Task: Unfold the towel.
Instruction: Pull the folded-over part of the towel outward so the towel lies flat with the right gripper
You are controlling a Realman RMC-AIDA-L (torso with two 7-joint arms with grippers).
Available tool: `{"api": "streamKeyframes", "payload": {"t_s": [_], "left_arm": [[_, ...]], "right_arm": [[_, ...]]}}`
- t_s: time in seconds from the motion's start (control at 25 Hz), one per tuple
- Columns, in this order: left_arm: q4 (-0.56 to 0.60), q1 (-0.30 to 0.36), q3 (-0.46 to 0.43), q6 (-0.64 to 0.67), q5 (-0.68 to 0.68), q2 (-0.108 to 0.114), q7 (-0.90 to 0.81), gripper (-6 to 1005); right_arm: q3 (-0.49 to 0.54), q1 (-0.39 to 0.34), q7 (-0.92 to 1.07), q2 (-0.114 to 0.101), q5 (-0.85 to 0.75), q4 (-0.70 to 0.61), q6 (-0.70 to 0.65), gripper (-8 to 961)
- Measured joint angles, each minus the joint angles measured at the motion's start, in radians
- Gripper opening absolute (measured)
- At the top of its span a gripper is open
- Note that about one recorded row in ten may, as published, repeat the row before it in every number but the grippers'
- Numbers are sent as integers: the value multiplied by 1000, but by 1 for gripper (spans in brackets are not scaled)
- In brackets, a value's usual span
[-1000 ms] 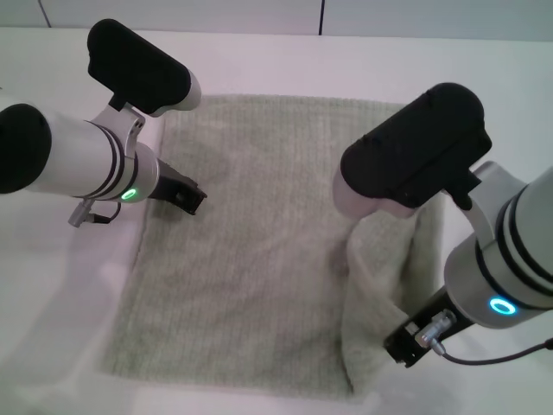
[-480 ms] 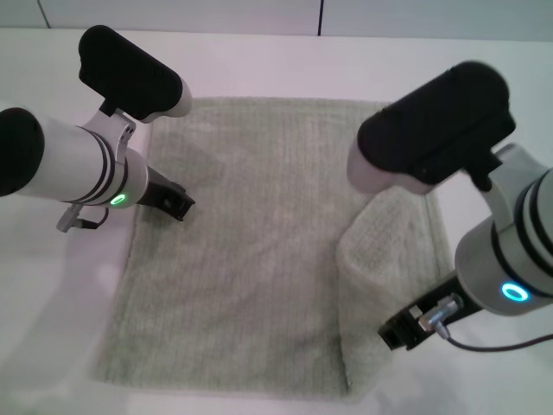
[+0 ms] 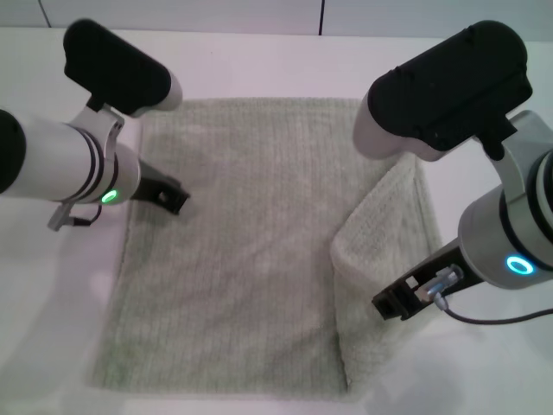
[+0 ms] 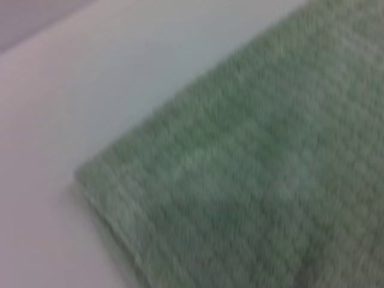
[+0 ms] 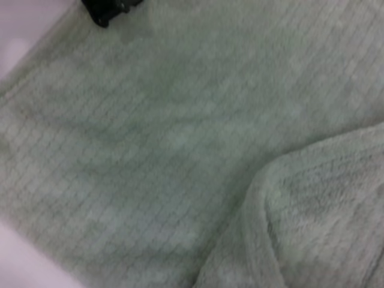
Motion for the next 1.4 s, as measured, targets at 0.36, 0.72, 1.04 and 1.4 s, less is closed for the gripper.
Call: {"api": "streamKeyframes", "payload": {"t_s": [0.36, 0.72, 1.04, 1.4], "left_arm": [[-134, 52, 10, 26, 0, 0, 9, -1], [-139, 57, 14, 32, -1, -1, 9, -2], [-142, 56, 22, 27, -2, -1, 8, -2], [-143, 56, 22, 23, -2, -1, 9, -1]], "right_arm": [[-22, 2, -16, 0, -58, 22, -15, 492], [-91, 60, -12, 1, -65, 67, -102, 492], [-133, 93, -33, 1, -31, 220, -172, 492], [-128, 102, -17, 0, -148, 144, -36, 493]]}}
